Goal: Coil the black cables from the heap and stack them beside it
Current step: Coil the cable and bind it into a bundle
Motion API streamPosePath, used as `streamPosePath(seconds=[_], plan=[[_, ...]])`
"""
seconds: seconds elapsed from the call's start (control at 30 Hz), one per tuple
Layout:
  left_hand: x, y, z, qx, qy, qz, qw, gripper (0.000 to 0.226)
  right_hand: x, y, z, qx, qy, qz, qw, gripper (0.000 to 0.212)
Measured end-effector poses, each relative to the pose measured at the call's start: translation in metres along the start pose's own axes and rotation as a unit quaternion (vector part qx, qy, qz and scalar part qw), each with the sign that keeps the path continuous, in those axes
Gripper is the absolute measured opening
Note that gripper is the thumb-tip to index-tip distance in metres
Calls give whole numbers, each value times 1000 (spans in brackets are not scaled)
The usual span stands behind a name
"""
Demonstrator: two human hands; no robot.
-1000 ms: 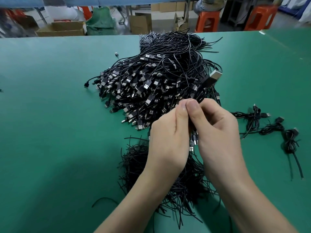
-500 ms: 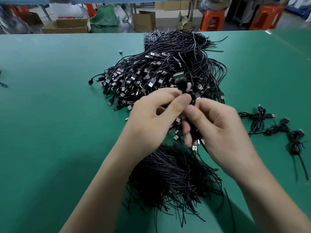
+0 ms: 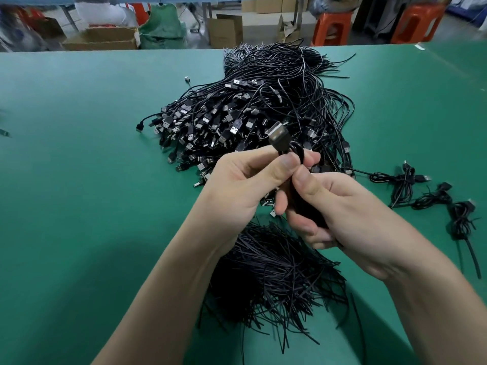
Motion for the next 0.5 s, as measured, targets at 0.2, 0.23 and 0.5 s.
streamPosePath(seconds=[0.2,0.23,0.5], plan=[[1,-3,-7,52,12,24,998,27,-1,-2,3,19,49,-50,997,36],[0,-4,-8,59,21,19,998,26,-3,-2,4,42,83,-74,993,32],[-3,-4,-9,100,-7,21,995,26,-9,0,6,222,395,-210,867,30]])
Point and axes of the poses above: each hand's wrist, its own y-axis away from the middle knuckle, its own z-axis out of the palm, x = y × z, the point moved 6 cm from there along -y, towards the middle knuckle, and after that the axes turned 9 degrees about x, right-handed, at the moved point
